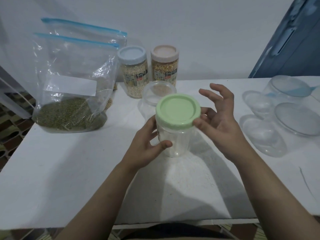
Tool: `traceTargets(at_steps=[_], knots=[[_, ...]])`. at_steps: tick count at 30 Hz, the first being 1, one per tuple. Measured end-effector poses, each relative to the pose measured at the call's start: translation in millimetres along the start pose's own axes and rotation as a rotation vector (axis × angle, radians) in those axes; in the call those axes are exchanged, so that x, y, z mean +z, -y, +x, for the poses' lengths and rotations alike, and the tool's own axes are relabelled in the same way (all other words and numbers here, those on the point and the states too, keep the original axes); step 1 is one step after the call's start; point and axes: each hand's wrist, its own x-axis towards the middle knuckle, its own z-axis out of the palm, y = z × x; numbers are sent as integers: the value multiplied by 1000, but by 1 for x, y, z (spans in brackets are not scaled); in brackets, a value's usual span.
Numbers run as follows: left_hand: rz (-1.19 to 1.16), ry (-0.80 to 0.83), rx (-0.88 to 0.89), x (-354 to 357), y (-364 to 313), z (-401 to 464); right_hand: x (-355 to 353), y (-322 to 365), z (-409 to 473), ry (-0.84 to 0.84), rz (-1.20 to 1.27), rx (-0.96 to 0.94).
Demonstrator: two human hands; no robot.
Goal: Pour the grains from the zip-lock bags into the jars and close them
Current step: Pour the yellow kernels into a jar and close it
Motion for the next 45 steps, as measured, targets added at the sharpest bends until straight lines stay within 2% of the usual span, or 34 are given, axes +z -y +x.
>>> traceTargets(at_steps=[3,7,13,16,23,31,36,39,41,43,45], knots=[[-1,8,-20,1,0,-1,-4,2,-3,-34,-3,13],[-4,13,-35,0,-2,-1,6,4,-4,79,-209,-10],[-17,31,-64,-4,-6,-2,-1,13,1,202,-153,-22],[-16,33,-80,-4,-7,-1,-1,12,1,195,-90,0],[-11,46,-113,-5,-7,0,-2,15,1,175,-153,-49],[-22,82,-133,-9,-8,3,-14,14,5,233,73,12],[-45,101,-143,-13,-8,6,-14,15,12,246,9,-11],[-55,100,-148,-13,-8,5,-7,20,14,215,-277,-72],[-60,104,-149,-12,-9,5,4,21,14,133,-407,-89],[-60,112,-145,-12,-10,7,12,16,12,40,-359,-98],[-61,115,-142,-12,-10,7,11,8,9,-5,-112,-72]])
